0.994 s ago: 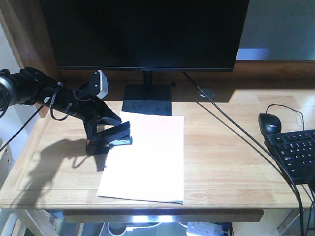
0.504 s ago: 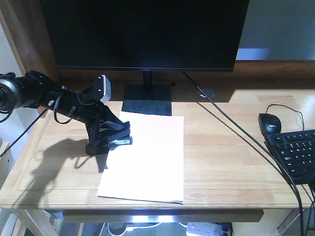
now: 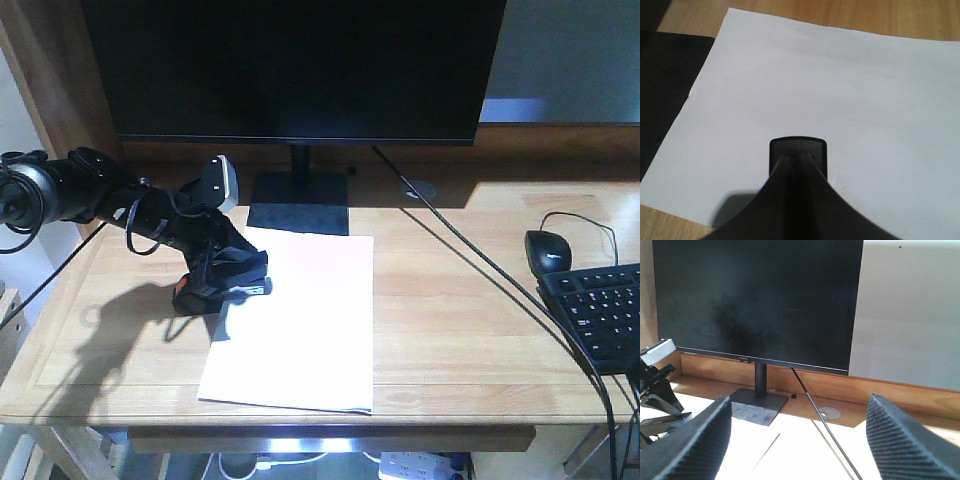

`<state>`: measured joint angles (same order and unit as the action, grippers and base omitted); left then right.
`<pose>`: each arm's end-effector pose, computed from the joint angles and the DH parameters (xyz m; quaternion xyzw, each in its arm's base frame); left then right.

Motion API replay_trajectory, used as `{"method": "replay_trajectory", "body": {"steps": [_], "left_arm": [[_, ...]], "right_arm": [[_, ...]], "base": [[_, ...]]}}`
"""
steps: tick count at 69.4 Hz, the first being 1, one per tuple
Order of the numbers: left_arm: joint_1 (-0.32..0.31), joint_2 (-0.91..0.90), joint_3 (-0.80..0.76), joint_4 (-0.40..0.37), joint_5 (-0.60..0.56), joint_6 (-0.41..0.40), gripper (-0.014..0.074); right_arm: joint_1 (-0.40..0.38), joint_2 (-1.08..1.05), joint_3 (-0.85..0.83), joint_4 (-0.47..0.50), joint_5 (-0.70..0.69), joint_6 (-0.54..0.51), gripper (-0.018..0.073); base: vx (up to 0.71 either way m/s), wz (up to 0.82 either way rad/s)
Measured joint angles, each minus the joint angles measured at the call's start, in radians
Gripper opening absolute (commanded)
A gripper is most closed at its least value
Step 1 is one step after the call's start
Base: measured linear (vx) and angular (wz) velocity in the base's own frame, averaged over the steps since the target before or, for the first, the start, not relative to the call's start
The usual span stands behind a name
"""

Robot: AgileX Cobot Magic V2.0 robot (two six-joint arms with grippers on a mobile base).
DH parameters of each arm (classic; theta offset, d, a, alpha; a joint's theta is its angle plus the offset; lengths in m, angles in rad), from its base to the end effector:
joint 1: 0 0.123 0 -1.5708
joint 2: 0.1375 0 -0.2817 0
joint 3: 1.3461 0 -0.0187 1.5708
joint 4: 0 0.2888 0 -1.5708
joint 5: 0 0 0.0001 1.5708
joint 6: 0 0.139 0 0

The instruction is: Grab stapler and paper to desk for stapling

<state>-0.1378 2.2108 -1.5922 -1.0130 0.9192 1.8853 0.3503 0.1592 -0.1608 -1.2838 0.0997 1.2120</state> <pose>0.4814 -0.1615 0.1004 0.5964 0.6924 -0.2183 0.3425 0.1499 0.0405 0.2579 -0.1089 0.6768 0.0690 0.7248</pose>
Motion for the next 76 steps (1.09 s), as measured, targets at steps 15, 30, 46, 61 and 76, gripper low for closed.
{"method": "replay_trajectory", "body": {"steps": [15, 30, 46, 61, 76], "left_arm": [[-0.013, 0.000, 0.000, 0.012, -0.021, 0.000, -0.0006], [-0.017, 0.000, 0.000, 0.054, -0.030, -0.022, -0.0006], [-0.017, 0.001, 0.000, 0.068, -0.030, -0.041, -0.0006], [-0.017, 0.023, -0.007, 0.065, -0.027, -0.067, -0.0006], [-0.017, 0.025, -0.008, 0.065, -0.026, -0.069, -0.0006]], "right_arm": [[0.000, 0.000, 0.000, 0.000, 0.001, 0.000, 0.0536], [0.000, 0.000, 0.000, 0.000, 0.001, 0.000, 0.0536], [0.000, 0.000, 0.000, 0.000, 0.001, 0.000, 0.0536], [0.000, 0.000, 0.000, 0.000, 0.001, 0.000, 0.0536], [0.000, 0.000, 0.000, 0.000, 0.001, 0.000, 0.0536]], "base": [[0.00, 0.00], [0.00, 0.00], [0.00, 0.00], [0.00, 0.00], [0.00, 0.00]]}}
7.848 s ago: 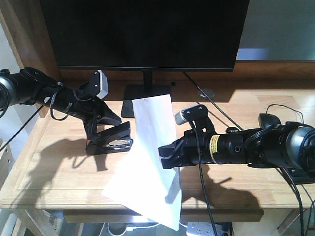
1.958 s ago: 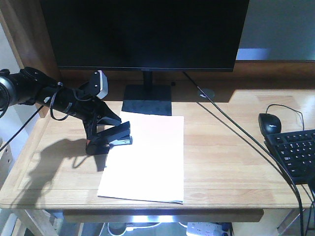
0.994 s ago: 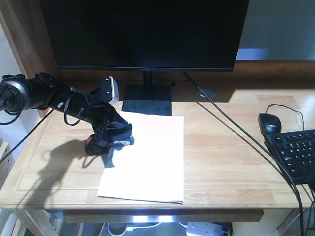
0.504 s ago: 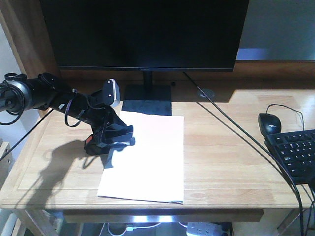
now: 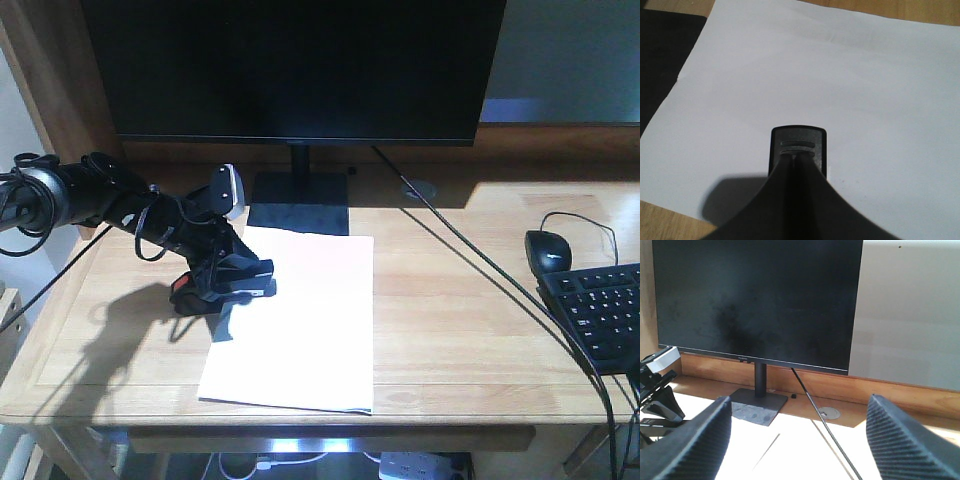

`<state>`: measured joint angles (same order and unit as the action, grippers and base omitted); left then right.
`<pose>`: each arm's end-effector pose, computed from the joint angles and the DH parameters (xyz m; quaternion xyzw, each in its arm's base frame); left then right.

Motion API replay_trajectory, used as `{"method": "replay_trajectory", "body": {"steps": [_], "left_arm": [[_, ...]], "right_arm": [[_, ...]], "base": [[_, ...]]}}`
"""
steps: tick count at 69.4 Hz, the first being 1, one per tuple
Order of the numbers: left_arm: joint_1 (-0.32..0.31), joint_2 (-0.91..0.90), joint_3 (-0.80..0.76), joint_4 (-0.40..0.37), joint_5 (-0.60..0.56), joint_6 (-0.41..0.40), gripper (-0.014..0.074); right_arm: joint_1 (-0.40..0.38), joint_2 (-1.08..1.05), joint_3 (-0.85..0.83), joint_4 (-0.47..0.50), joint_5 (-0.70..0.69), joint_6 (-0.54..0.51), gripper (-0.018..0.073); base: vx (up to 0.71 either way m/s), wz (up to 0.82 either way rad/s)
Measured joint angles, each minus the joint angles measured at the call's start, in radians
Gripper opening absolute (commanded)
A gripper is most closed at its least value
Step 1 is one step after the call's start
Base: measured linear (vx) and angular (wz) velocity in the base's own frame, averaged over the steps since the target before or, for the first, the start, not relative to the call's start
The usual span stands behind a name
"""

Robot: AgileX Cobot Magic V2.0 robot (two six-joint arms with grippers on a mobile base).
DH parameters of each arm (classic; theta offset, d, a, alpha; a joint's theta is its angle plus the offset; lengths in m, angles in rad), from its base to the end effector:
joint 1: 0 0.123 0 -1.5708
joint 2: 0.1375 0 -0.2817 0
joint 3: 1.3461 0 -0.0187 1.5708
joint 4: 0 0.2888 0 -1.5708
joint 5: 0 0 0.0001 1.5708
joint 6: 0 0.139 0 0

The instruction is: Grab stapler and paper to desk for stapling

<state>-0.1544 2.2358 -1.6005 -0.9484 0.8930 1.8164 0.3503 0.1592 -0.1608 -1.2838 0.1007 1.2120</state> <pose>0.4807 -0.1639 0.0849 0.5948 0.7095 -0.2092 0.3147 0.1499 0.0404 0.2579 -0.1086 0.6770 0.0687 0.7247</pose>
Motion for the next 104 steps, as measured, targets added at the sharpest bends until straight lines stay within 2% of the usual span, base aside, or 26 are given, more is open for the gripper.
{"method": "replay_trajectory", "body": {"steps": [32, 66, 104], "left_arm": [[0.000, 0.019, -0.004, -0.014, 0.000, -0.018, -0.0006], [0.000, 0.022, -0.012, 0.016, 0.000, -0.075, -0.0006], [0.000, 0.028, -0.015, 0.012, 0.007, -0.084, -0.0006]], "right_arm": [[0.000, 0.000, 0.000, 0.000, 0.001, 0.000, 0.0536], [0.000, 0.000, 0.000, 0.000, 0.001, 0.000, 0.0536], [0.000, 0.000, 0.000, 0.000, 0.001, 0.000, 0.0536]], "base": [[0.00, 0.00], [0.00, 0.00], [0.00, 0.00]]}}
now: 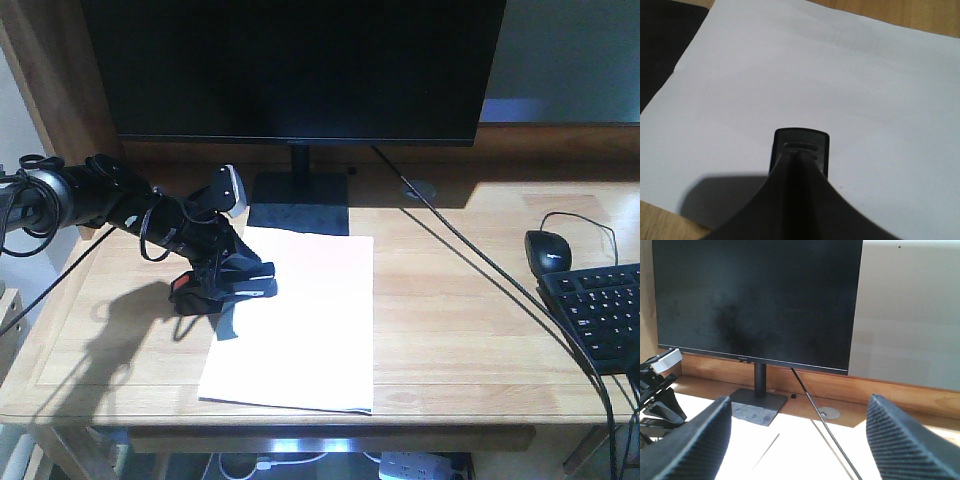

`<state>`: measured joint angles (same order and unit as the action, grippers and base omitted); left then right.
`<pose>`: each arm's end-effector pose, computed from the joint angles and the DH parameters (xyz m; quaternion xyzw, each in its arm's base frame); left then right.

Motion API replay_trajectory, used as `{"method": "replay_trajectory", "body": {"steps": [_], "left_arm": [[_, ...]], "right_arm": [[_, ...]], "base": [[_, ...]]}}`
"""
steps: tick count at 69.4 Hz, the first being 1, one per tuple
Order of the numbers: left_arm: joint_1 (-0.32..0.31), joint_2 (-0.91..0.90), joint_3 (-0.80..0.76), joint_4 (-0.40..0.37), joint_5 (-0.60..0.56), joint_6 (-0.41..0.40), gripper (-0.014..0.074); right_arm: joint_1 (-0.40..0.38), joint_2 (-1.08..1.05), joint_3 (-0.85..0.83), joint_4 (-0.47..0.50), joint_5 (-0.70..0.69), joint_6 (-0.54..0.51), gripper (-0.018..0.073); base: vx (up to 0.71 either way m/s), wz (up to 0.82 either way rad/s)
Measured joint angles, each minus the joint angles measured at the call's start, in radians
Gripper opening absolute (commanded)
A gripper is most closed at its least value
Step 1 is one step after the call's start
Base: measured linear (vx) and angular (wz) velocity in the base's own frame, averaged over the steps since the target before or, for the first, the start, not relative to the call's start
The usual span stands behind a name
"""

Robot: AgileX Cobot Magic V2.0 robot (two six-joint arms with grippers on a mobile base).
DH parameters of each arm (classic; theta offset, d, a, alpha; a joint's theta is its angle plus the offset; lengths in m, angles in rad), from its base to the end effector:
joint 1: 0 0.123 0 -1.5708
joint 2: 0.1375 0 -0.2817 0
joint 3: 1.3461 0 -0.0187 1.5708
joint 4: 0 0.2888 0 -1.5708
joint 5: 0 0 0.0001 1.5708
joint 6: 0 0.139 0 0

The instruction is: Grab stapler and paper to desk for stapling

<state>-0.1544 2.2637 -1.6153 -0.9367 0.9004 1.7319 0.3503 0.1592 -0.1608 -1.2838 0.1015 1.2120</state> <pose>0.4816 -0.1638 0.0746 0.5681 0.7343 -0.2251 0.2958 0.1500 0.0403 0.2579 -0.1083 0.6771 0.0684 0.7247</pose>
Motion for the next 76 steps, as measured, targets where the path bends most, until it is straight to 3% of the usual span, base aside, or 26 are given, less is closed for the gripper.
{"method": "replay_trajectory", "body": {"steps": [61, 76], "left_arm": [[0.000, -0.001, 0.000, 0.000, 0.000, 0.000, -0.0006], [0.000, -0.050, 0.007, 0.076, -0.014, -0.036, -0.0006]], "right_arm": [[0.000, 0.000, 0.000, 0.000, 0.000, 0.000, 0.0536], [0.000, 0.000, 0.000, 0.000, 0.000, 0.000, 0.0536]], "base": [[0.00, 0.00], [0.00, 0.00]]}}
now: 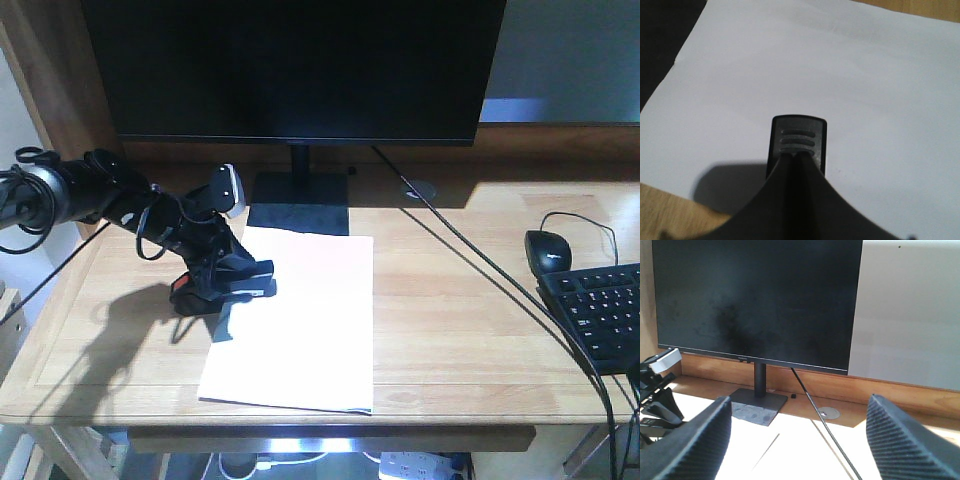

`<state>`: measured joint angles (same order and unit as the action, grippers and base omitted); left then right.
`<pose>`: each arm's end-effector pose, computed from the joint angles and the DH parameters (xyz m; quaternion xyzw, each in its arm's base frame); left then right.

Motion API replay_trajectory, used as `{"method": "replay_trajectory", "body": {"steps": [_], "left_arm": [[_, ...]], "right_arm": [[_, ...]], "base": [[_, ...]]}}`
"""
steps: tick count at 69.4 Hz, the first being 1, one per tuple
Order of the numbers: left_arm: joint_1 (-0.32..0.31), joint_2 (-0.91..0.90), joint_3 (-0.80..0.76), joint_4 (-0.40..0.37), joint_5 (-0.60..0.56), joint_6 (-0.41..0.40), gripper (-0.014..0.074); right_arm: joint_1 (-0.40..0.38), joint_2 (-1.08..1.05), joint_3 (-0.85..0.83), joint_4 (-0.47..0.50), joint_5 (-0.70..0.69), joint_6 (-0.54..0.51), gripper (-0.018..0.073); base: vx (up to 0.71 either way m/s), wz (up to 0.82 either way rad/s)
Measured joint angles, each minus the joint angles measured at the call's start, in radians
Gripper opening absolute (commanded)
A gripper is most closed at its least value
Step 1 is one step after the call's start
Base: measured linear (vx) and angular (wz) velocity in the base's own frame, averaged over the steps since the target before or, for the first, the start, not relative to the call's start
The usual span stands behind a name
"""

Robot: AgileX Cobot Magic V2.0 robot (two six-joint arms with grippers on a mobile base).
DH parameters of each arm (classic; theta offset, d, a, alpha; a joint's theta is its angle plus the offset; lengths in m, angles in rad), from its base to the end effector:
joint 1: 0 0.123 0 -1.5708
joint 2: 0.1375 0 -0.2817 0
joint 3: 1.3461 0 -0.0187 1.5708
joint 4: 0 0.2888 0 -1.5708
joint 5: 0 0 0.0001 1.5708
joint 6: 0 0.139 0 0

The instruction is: Grab stapler and paper to desk for stapling

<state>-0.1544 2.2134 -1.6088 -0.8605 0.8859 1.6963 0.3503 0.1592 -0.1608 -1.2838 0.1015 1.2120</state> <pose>0.4815 -0.1576 0.0922 0.5816 0.7333 -0.1937 0.2942 0.1500 0.0403 0.2579 -0.1083 0.6771 0.0684 0.7247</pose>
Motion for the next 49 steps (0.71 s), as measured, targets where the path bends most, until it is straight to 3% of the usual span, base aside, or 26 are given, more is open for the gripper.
{"method": "replay_trajectory", "body": {"steps": [12, 25, 31, 40, 49], "left_arm": [[0.000, -0.084, 0.011, 0.062, -0.035, -0.069, -0.0006], [0.000, -0.230, 0.016, 0.196, -0.070, -0.256, -0.0006], [0.000, -0.302, 0.016, 0.314, -0.081, -0.406, -0.0006], [0.000, -0.407, 0.016, 0.514, -0.079, -0.691, -0.0006], [0.000, -0.510, 0.016, 0.696, -0.038, -1.093, -0.0006]], "right_arm": [[0.000, 0.000, 0.000, 0.000, 0.000, 0.000, 0.0536], [0.000, 0.000, 0.000, 0.000, 0.000, 0.000, 0.0536], [0.000, 0.000, 0.000, 0.000, 0.000, 0.000, 0.0536], [0.000, 0.000, 0.000, 0.000, 0.000, 0.000, 0.0536], [0.000, 0.000, 0.000, 0.000, 0.000, 0.000, 0.0536]], "base": [[0.00, 0.00], [0.00, 0.00], [0.00, 0.00], [0.00, 0.00], [0.00, 0.00]]}}
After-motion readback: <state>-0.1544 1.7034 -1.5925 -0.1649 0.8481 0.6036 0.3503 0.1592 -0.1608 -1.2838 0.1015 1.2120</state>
